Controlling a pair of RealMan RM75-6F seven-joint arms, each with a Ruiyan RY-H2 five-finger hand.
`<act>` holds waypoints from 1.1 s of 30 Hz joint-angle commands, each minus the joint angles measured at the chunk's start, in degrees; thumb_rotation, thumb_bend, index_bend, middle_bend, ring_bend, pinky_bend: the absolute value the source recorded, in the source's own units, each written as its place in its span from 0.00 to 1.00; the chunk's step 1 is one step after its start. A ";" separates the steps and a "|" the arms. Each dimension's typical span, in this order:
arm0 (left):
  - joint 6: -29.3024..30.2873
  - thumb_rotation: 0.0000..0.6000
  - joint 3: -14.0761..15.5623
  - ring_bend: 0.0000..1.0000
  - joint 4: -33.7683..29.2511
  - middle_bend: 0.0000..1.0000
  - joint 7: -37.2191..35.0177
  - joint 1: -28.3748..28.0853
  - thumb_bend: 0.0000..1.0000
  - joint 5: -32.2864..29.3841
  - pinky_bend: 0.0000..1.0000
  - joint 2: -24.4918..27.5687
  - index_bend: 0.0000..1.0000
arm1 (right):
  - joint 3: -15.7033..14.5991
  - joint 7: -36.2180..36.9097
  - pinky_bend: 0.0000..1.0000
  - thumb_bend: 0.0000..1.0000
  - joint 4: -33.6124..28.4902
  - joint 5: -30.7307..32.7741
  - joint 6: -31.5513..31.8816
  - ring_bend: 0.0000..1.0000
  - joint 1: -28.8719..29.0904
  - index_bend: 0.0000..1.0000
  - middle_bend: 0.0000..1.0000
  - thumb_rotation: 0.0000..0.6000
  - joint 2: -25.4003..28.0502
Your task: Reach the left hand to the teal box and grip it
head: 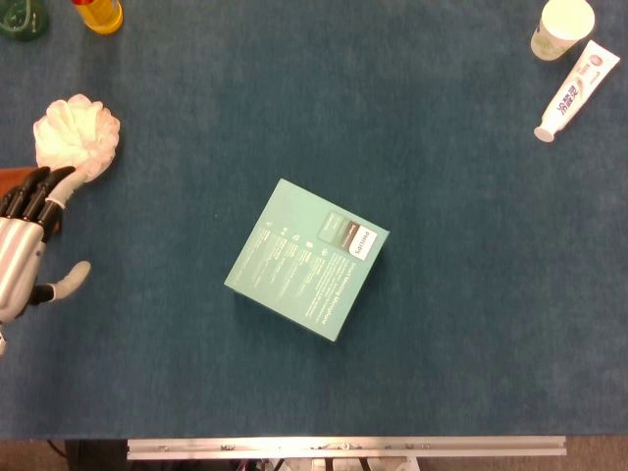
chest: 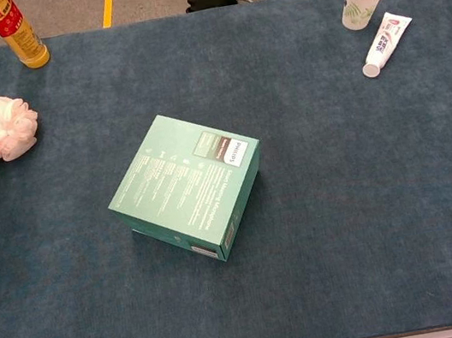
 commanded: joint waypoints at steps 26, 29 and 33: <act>-5.81 0.67 4.43 0.19 -3.31 0.30 -33.98 -9.81 0.20 15.33 0.18 5.08 0.34 | 2.94 -0.08 0.28 0.12 0.22 0.84 -1.51 0.40 2.36 0.29 0.50 1.00 0.83; -8.30 0.67 5.66 0.19 -3.70 0.30 -34.80 -11.56 0.20 16.51 0.18 5.38 0.34 | 3.54 -0.47 0.28 0.12 -0.16 0.51 -1.46 0.40 2.93 0.29 0.50 1.00 1.44; -9.88 0.67 7.07 0.19 -4.47 0.30 -35.61 -13.30 0.20 18.53 0.18 5.11 0.34 | 4.41 -1.27 0.28 0.12 -0.43 0.38 -1.78 0.40 3.93 0.29 0.50 1.00 2.01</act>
